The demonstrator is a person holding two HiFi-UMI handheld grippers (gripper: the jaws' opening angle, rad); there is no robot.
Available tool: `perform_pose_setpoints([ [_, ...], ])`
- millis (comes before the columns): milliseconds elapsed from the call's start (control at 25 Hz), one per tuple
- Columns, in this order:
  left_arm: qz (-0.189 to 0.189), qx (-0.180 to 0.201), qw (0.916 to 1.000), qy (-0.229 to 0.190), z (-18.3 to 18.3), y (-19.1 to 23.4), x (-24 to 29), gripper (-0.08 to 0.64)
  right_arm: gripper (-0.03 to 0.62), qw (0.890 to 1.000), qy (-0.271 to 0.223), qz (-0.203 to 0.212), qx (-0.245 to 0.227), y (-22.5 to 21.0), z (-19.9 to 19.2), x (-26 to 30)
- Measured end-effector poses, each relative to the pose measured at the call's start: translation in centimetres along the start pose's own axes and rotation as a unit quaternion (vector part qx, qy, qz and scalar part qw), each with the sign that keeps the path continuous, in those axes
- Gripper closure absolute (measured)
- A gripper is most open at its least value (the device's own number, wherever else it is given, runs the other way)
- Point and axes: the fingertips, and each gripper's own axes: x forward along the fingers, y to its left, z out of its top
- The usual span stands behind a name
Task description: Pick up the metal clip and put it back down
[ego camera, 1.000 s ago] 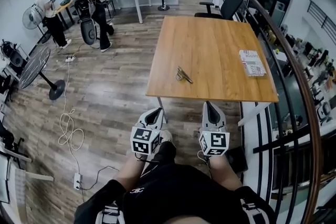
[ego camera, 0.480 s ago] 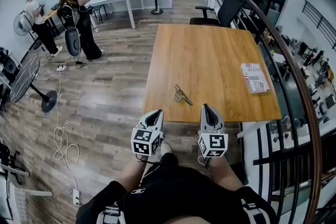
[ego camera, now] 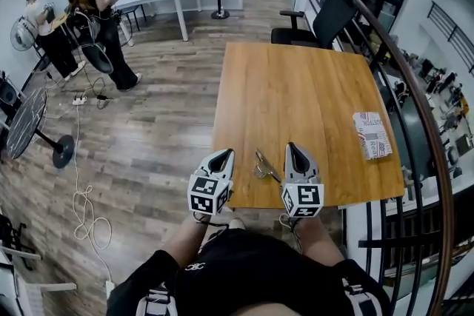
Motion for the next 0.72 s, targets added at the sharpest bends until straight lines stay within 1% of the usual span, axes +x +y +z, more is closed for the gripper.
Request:
perform_pose_setpoints([
  [120, -0.015, 0.003, 0.9999, 0.008, 0.1, 1.5, 2.8, 0.541, 0.578, 1.000, 0.004, -0.005, 0.007, -0.9, -0.5, 3.3],
  [320, -0.017, -0.010, 0.9995, 0.023, -0.3, 3.4, 6.3, 0.541, 0.578, 1.000, 0.021, 0.003, 0.006, -2.0, -1.8, 7.2],
  [600, 0.000, -0.017, 0.9996, 0.023, -0.1, 6.4, 8.6, 0.541, 0.577, 0.999, 0.040, 0.030, -0.003, -2.0, -3.6, 12.5],
  [680, 0.006, -0.021, 0.9995, 0.023, -0.4, 7.1, 8.7, 0.541, 0.560, 0.998, 0.047, 0.034, -0.003, -1.7, -4.3, 13.4],
  [720, 0.008, -0.022, 0.9994, 0.025, -0.6, 7.4, 8.7, 0.541, 0.539, 0.998, 0.052, 0.039, -0.007, -1.3, -4.7, 13.8],
])
